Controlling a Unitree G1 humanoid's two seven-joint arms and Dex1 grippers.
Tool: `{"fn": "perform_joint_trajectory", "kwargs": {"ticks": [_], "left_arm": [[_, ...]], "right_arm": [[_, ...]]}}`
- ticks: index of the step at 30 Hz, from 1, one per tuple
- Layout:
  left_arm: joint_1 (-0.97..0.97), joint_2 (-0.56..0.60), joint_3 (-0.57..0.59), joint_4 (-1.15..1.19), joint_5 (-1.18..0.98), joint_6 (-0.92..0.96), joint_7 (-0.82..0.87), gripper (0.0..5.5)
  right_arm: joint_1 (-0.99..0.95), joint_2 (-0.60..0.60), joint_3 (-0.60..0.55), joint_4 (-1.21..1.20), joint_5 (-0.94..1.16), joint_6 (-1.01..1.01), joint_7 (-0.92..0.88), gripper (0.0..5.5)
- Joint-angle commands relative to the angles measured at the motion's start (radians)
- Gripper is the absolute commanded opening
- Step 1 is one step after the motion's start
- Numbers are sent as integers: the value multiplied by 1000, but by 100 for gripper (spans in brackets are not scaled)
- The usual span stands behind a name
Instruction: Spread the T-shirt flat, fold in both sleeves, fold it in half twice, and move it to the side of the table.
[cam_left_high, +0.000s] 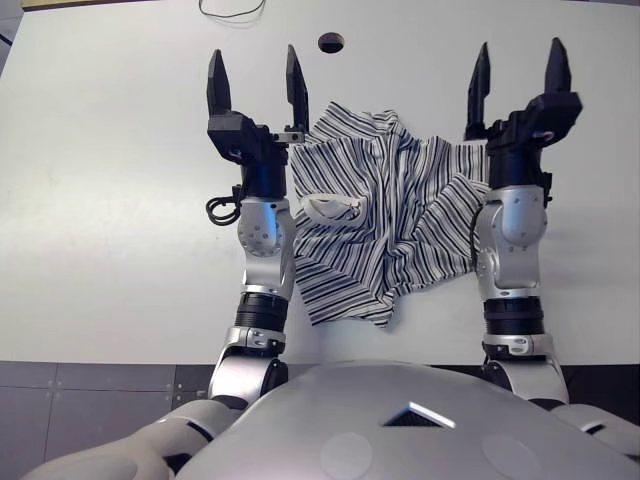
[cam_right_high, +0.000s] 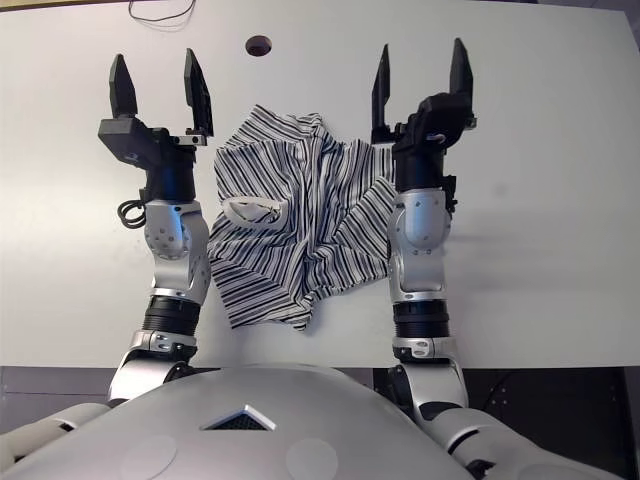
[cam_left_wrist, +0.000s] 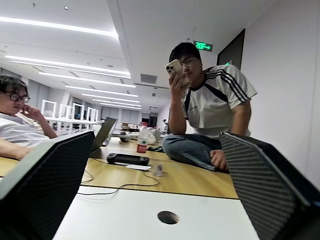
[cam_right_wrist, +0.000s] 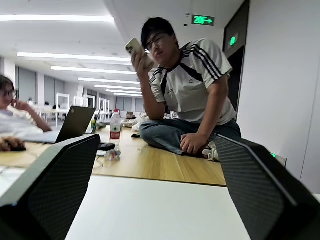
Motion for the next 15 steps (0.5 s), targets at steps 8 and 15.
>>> {"fn": "perform_joint_trajectory", "kwargs": {"ticks": [8, 15], "left_arm": [[-45, -21, 13, 104, 28, -58, -3, 464], [-84, -42, -6, 185, -49, -61, -91, 464]], "right_arm": [[-29, -10, 80, 135, -280, -97, -123, 421], [-30, -21, 74, 167, -368, -129, -240, 421]]}}
